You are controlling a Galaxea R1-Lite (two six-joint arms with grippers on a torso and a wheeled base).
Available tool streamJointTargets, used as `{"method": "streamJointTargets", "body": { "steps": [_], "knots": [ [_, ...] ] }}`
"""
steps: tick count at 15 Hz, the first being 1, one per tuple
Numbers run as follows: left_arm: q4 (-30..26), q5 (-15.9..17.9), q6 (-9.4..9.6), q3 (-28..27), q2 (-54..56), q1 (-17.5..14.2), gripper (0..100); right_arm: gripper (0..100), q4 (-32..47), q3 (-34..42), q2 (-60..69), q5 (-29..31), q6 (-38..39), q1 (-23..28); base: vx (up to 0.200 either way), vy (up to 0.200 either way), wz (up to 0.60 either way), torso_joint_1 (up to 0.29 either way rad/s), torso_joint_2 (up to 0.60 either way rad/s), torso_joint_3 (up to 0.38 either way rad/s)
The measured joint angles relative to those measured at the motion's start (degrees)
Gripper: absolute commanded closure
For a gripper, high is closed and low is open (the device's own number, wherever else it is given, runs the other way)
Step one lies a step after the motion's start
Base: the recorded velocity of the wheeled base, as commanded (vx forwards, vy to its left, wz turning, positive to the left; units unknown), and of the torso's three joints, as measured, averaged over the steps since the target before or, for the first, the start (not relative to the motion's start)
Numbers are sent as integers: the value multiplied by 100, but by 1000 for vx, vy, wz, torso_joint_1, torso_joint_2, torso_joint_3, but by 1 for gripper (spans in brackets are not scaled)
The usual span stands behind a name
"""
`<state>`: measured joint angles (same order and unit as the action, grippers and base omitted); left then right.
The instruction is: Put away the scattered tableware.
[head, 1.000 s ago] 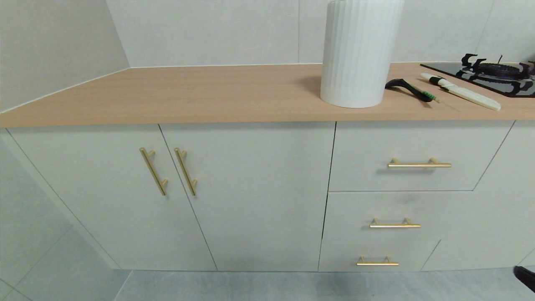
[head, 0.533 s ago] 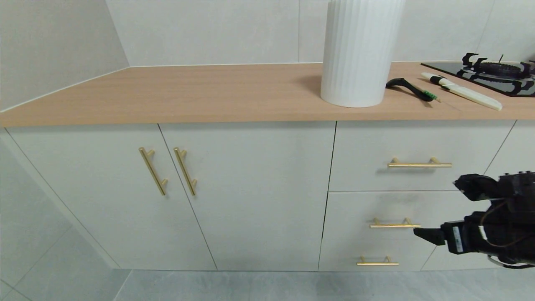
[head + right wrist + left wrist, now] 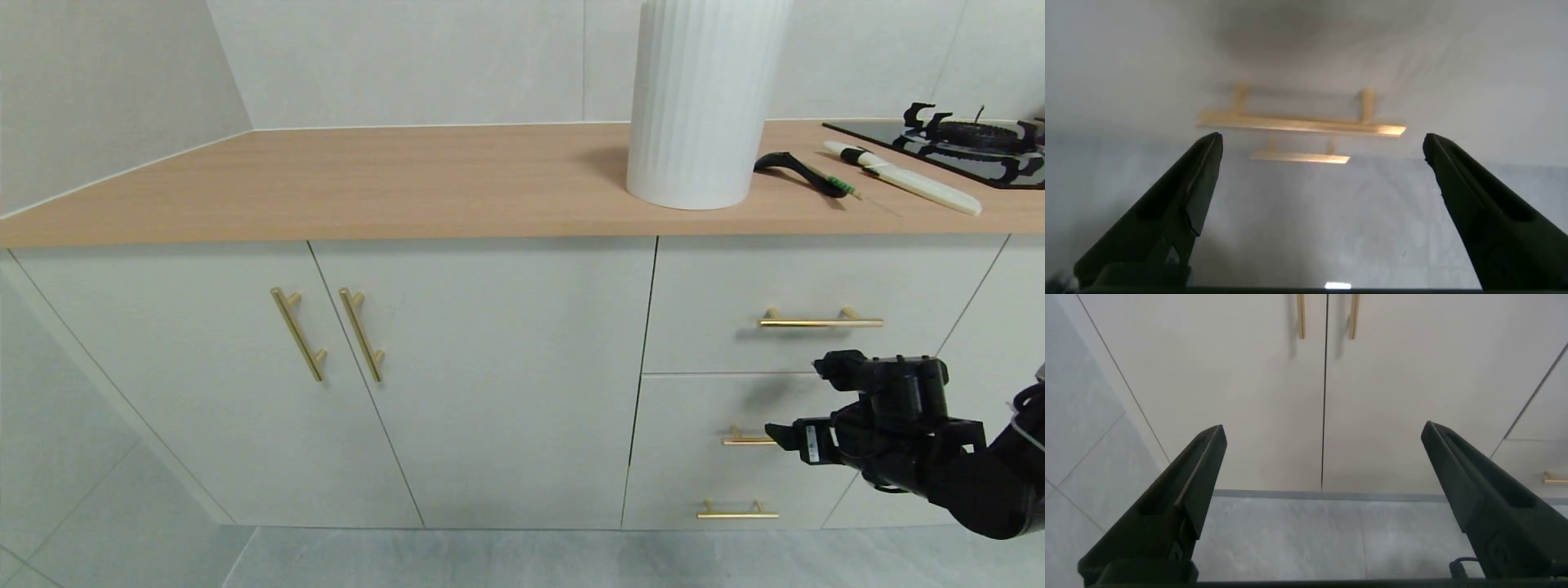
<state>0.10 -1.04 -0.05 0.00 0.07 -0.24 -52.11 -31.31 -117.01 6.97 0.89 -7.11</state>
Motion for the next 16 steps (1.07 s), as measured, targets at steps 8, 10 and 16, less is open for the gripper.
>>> {"method": "streamJointTargets", "body": {
  "steps": [8, 10, 16],
  "knots": [
    [1, 2, -2, 0, 0, 0, 0, 0, -1201, -99, -1113, 104, 149, 215, 0, 0, 0, 0, 0, 0],
    [0, 0, -2, 0, 0, 0, 0, 0, -1218, -171, -1248, 134, 204, 218, 0, 0, 0, 0, 0, 0],
    [1, 2, -2, 0, 0, 0, 0, 0, -1491, -446, -1618, 317, 479, 216, 0, 0, 0, 0, 0, 0]
  ]
}}
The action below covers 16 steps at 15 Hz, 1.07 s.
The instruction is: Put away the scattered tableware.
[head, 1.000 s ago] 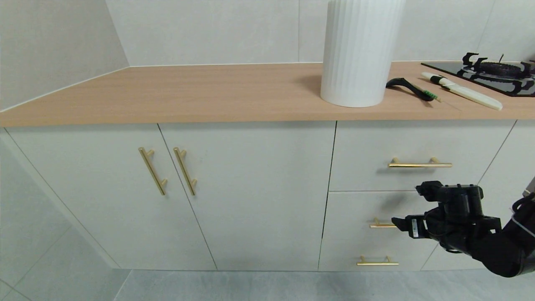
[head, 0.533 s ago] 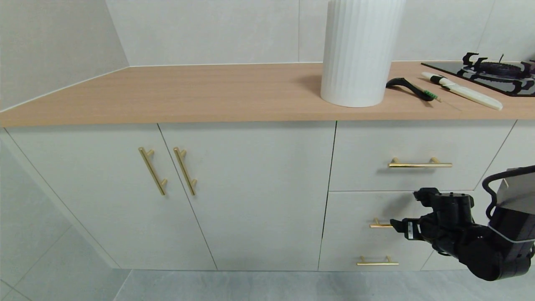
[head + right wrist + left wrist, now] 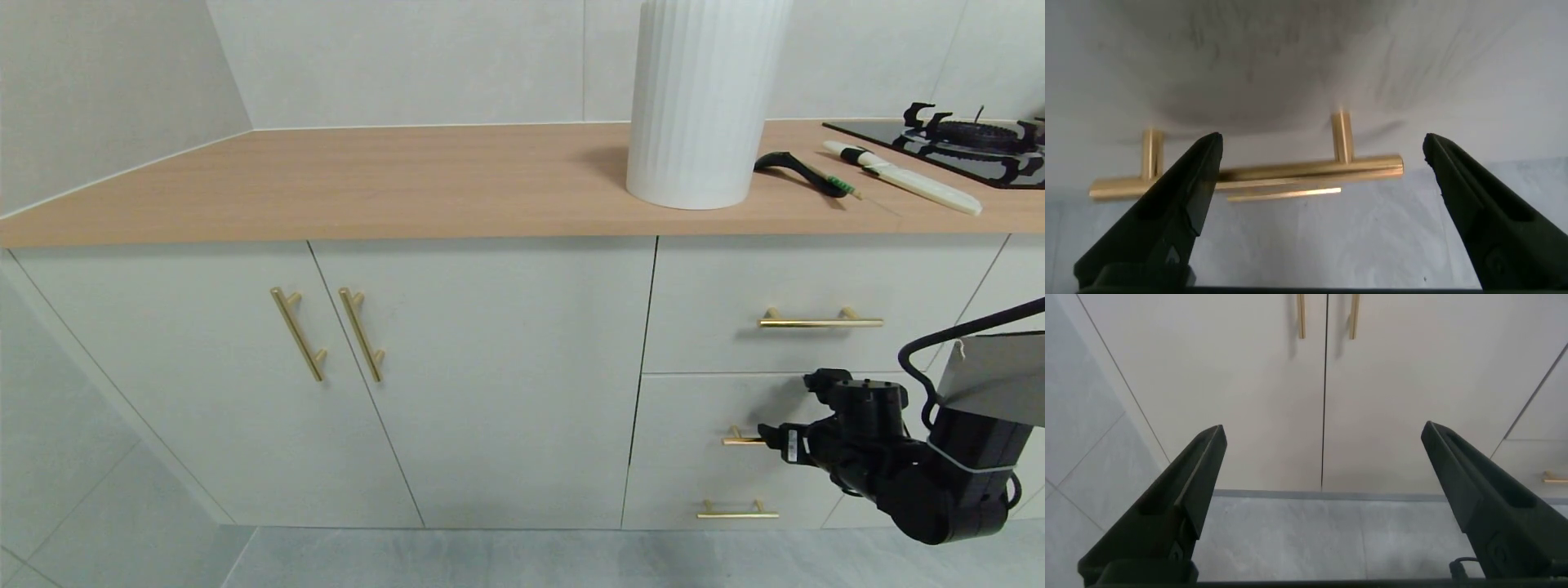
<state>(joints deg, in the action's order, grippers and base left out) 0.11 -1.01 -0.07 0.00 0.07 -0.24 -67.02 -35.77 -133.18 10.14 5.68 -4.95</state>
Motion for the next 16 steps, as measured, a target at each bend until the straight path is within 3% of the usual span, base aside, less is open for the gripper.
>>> {"method": "streamJointTargets", "body": {
  "steps": [3, 11, 16],
  "knots": [
    [0, 0, 0, 0, 0, 0, 0, 0, -360, -39, -224, 124, -24, -4, 0, 0, 0, 0, 0, 0],
    [-1, -2, 0, -2, 0, 0, 0, 0, -389, 60, -343, 138, -67, -12, 0, 0, 0, 0, 0, 0],
    [-4, -2, 0, -2, 0, 2, 0, 0, 278, 245, -77, 110, -174, -12, 0, 0, 0, 0, 0, 0]
  ]
}}
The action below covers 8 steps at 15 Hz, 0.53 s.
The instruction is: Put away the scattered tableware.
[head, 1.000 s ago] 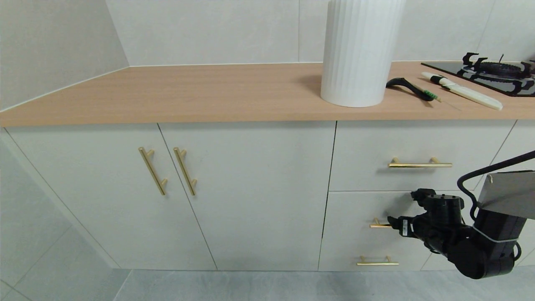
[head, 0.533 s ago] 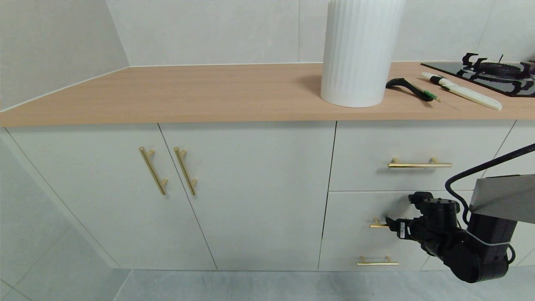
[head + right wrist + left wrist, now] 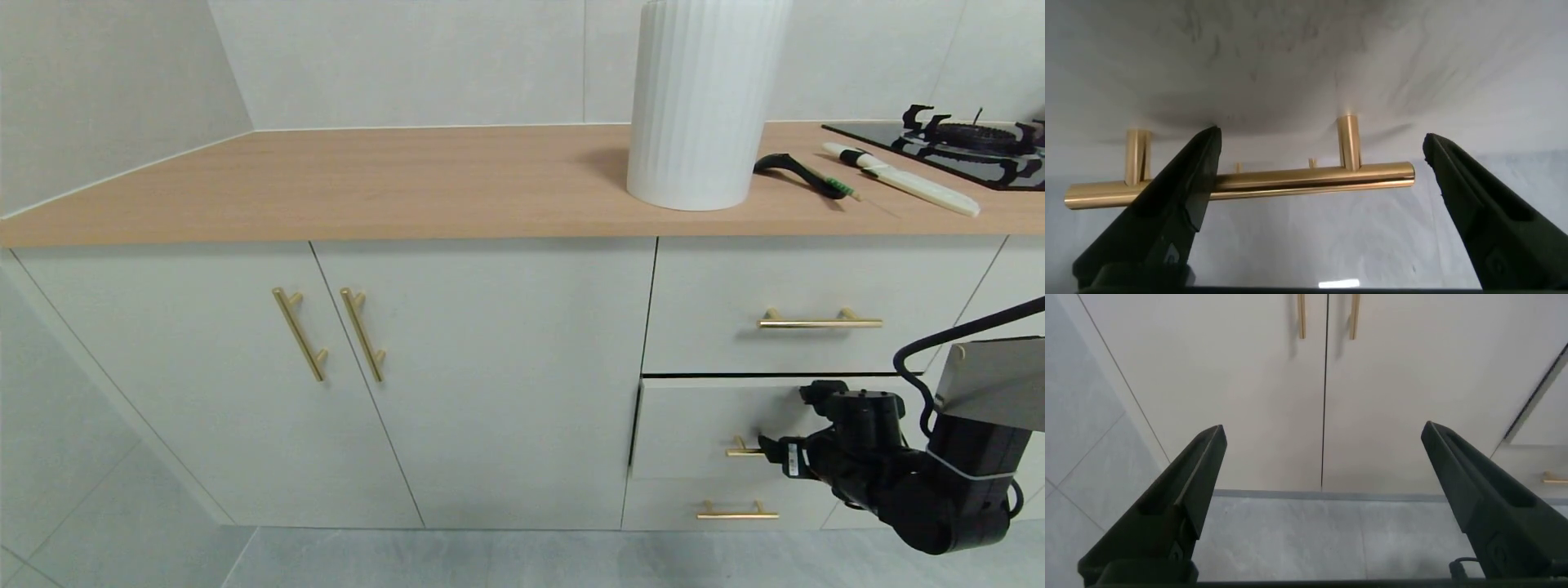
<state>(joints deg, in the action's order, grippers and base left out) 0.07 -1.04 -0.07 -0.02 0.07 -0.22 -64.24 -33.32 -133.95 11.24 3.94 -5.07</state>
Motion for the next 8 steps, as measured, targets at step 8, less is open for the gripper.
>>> {"method": "streamJointTargets", "body": {
  "steps": [8],
  "knots": [
    [2, 0, 0, 2, 0, -2, 0, 0, 4807, -177, 3273, -1045, -208, -83, 0, 0, 0, 0, 0, 0]
  ]
}}
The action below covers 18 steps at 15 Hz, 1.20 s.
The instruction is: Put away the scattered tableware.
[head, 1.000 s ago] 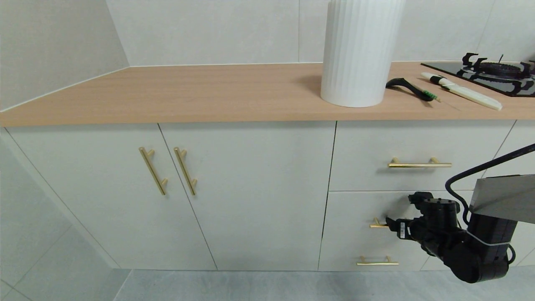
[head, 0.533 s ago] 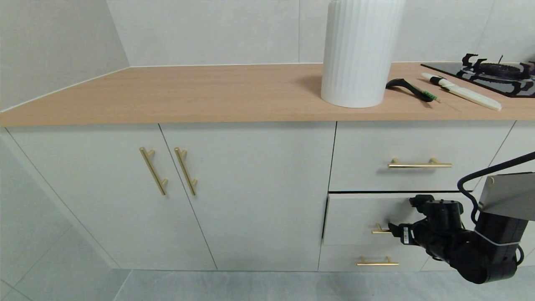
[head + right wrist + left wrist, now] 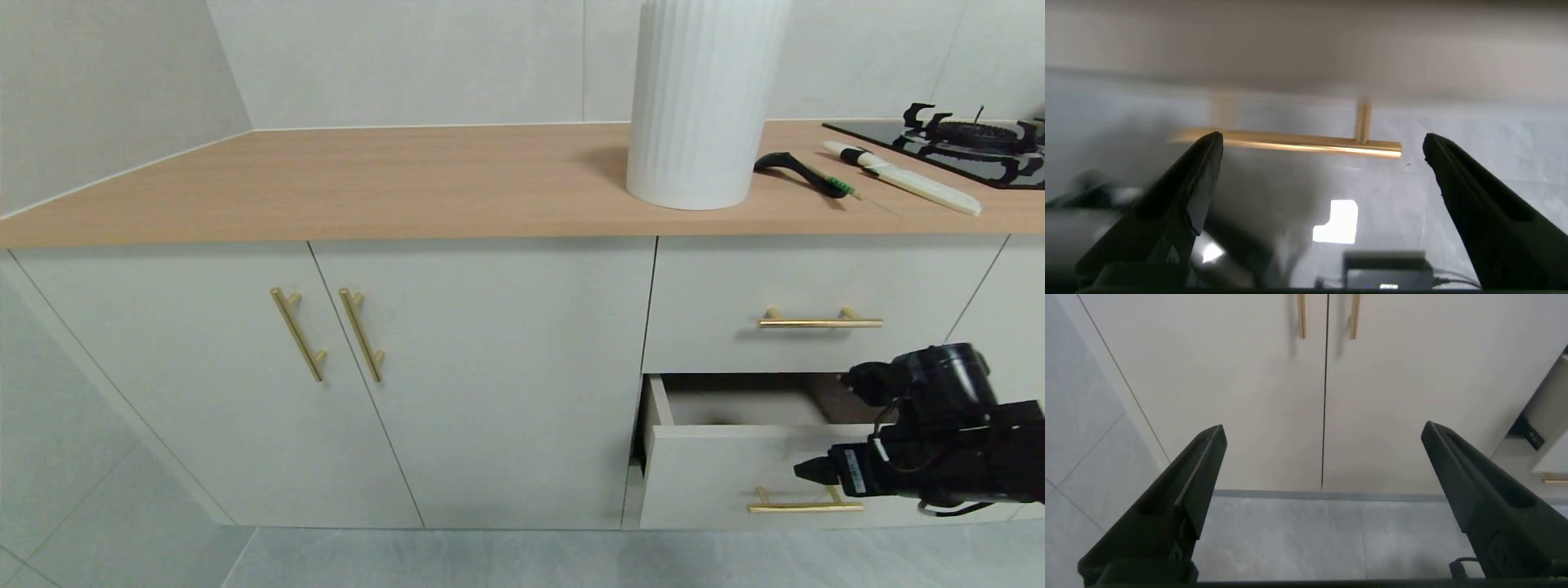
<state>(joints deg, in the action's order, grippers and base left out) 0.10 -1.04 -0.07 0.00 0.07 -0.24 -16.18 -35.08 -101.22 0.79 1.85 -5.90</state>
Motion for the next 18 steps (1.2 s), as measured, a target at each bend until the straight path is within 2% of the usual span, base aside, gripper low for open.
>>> {"method": "streamJointTargets", "body": {
  "steps": [2, 3, 7, 12, 16, 18],
  "knots": [
    [-2, 0, 0, 0, 0, 0, 0, 0, 749, -229, 994, -210, -13, -115, 0, 0, 0, 0, 0, 0],
    [-2, 2, 0, 0, 0, 0, 0, 0, 863, -301, 1337, -260, -9, -190, 0, 0, 0, 0, 0, 0],
    [0, 0, 2, 0, 0, 0, 0, 0, 26, -243, 1371, -90, 13, -319, 0, 0, 0, 0, 0, 0],
    [-2, 0, 0, 0, 0, 0, 0, 0, -1768, 179, 207, 495, 28, -486, 0, 0, 0, 0, 0, 0],
    [0, 0, 0, 0, 0, 0, 0, 0, -1921, 386, -222, 567, 33, -569, 0, 0, 0, 0, 0, 0],
    [0, 0, 0, 0, 0, 4, 0, 0, -1751, 406, -211, 566, 39, -573, 0, 0, 0, 0, 0, 0]
  ]
}}
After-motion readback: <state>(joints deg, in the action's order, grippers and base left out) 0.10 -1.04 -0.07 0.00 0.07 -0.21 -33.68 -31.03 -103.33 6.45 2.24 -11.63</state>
